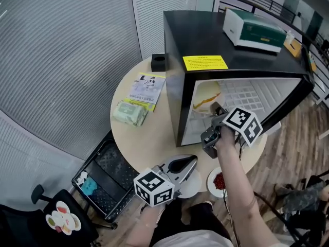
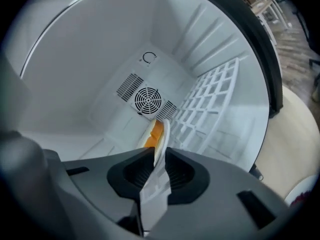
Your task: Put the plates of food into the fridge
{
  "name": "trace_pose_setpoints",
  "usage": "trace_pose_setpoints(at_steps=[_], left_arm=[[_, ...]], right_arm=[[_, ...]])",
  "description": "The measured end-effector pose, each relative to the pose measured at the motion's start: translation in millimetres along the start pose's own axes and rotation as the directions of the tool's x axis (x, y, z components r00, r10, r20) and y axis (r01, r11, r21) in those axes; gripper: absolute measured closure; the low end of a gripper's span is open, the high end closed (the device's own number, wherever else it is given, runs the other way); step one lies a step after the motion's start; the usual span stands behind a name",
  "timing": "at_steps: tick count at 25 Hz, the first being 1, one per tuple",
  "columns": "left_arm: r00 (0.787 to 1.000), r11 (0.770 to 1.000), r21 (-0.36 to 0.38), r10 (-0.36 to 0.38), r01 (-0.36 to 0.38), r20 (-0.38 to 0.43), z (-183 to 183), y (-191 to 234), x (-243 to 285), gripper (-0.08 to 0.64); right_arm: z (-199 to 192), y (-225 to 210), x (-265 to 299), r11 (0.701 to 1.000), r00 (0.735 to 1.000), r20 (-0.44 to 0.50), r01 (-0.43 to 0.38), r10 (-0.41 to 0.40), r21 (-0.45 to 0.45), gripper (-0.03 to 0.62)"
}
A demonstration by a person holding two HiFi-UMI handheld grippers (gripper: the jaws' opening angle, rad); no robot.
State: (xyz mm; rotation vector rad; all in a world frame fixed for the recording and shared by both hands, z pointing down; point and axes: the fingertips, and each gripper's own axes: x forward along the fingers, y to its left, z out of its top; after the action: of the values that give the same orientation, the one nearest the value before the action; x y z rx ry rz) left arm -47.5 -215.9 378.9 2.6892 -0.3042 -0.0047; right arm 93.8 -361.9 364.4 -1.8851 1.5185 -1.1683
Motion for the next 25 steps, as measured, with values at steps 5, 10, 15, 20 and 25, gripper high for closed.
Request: trace_pose_setpoints(at_steps=[5,10,15,20,25], left_arm=[[1.000,1.000,0.009,0.005,-0.005,0.014,5.1,-3.1,-1.4,0.555],[1.000,1.000,0.012,0.007,-0.007,0.022,4.9,-8.5,-4.1,0.555],[1.000,1.000,0.014,0.016,-0.016,0.026,4.4,-12.4,-4.9,0.555],[0.999,1.000,0.021,0.013,-0.014,0.031,5.1,-19.8,-4.6,0.555],[1.000,1.000,0.021,0.013,-0.014,0.026,1.4,-26.3,-5.1,0.555]], right_arm=[[-3.9,6.2,-0.8,0.980,0.999,-0.012,0.030,-0.033,-0.196,0.461],[-10.8,14.0,-3.5,0.947,0.999,-0.038,0.008,-0.021,-0.322,0.347],[-24.3,17.2,-4.9,0.875,0.995,-0.089,-0.008,-0.040,-0.483,0.281],[-37.7,12.3,-8.5,0.713,0.987,-0.118,-0.006,-0.107,-0.701,0.270],[-45.8,8.8,-16.2,0.617,0.971,-0.198,-0.073,-0.136,-0.783,0.270]])
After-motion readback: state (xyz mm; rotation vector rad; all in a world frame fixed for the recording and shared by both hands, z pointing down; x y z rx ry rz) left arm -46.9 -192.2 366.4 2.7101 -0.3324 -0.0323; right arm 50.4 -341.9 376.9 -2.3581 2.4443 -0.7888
